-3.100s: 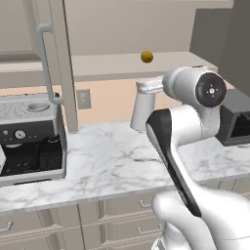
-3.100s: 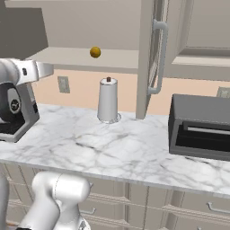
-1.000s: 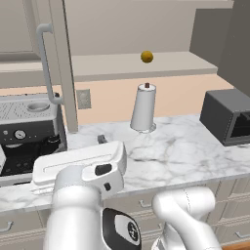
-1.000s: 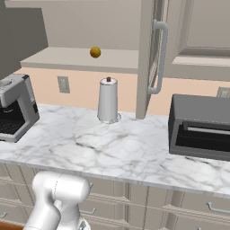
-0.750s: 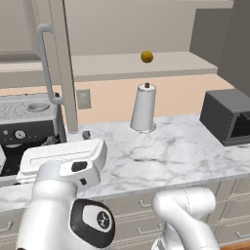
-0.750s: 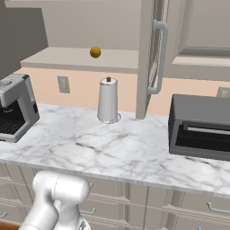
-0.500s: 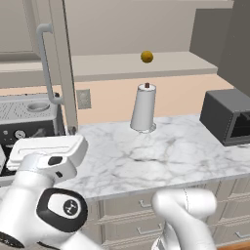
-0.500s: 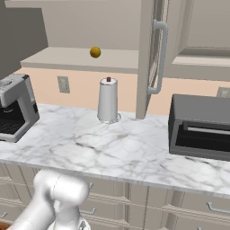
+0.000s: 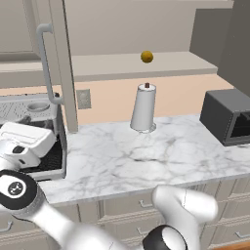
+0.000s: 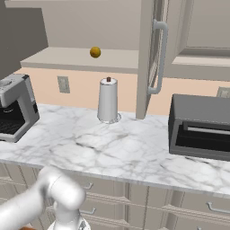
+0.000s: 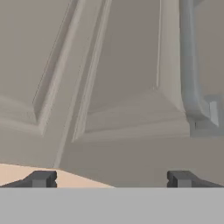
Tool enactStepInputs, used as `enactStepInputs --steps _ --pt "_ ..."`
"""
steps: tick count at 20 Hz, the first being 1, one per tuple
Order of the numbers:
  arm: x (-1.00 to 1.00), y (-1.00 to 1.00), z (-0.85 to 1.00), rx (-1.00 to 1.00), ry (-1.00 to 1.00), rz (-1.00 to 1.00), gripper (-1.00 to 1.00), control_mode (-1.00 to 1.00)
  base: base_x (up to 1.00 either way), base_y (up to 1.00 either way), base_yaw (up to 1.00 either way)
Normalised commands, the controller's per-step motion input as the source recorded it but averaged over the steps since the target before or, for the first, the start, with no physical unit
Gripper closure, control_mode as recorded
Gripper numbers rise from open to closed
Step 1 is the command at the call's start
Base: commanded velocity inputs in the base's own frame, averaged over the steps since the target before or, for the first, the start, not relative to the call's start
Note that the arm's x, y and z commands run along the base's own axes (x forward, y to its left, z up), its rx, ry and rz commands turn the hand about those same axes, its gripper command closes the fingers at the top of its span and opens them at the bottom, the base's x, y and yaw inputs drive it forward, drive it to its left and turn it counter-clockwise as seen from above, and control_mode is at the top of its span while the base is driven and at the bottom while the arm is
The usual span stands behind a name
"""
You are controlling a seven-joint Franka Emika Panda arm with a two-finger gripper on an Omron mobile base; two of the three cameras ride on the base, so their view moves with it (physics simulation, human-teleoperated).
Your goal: Pick the lemon from the counter and place it in the cabinet. Then close the cabinet.
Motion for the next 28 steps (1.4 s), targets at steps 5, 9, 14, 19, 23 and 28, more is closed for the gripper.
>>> enactStepInputs --steps 5,9,14,19,23,28 --pt "0.95 -0.01 0.00 0.11 0.00 -0.13 -1.00 -1.00 0.00 0.00 0.00" --pt "0.92 -0.12 0.00 0.13 0.00 -0.13 -1.00 -1.00 0.00 0.00 0.00" --pt "0.69 -0.70 0.02 0.23 0.00 -0.09 -1.00 -1.00 0.00 0.00 0.00" --pt "0.26 -1.00 0.36 0.39 0.00 -0.06 -1.00 -1.00 0.00 0.00 0.00" --pt "0.00 -1.00 0.48 0.42 -0.02 -0.08 -1.00 -1.00 0.00 0.00 0.00" --pt "0.35 -1.00 -0.10 0.33 -0.02 -0.04 -1.00 -1.00 0.00 0.00 0.00"
